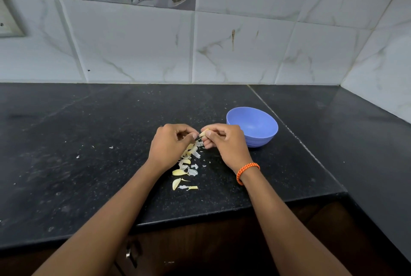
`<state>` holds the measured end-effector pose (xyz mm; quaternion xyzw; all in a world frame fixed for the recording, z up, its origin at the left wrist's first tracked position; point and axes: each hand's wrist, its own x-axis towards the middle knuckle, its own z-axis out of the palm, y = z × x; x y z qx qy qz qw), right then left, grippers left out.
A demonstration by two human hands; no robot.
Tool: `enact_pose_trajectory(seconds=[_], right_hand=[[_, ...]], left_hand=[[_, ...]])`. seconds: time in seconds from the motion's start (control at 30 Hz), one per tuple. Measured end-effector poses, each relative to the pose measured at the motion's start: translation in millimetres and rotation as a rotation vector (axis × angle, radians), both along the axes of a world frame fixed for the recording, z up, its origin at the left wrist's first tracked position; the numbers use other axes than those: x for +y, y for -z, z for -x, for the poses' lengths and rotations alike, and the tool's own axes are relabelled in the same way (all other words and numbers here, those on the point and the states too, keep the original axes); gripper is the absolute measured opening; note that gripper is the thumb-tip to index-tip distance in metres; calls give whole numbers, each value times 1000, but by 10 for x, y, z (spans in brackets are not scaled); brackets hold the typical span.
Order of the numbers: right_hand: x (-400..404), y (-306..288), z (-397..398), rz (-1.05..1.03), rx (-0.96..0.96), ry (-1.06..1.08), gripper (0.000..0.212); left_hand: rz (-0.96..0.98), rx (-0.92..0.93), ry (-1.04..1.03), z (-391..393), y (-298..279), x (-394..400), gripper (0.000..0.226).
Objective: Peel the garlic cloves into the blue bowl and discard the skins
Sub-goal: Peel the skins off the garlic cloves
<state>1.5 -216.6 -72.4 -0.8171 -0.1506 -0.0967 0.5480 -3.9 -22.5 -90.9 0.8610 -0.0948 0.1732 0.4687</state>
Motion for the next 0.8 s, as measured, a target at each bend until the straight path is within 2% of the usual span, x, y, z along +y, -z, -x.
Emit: enact_pose_trajectory(seconds=[0.17,0.37,0.5,0.63,0.8], right_hand=[[77,59,43,-181,-11,32,16],[122,92,129,-249,-42,92,11],[185,125,150,-112,-191,134,5],[247,152,167,159,-392,206,12],[284,178,203,305,-494,246,19]], left_hand=[[105,19,77,33,-44,7,15],[196,48,93,74,-95,-17,11],[285,52,79,75,-112,-6,7],[416,75,113,120,-169,-36,8],[499,102,108,155,-185,-62,12]])
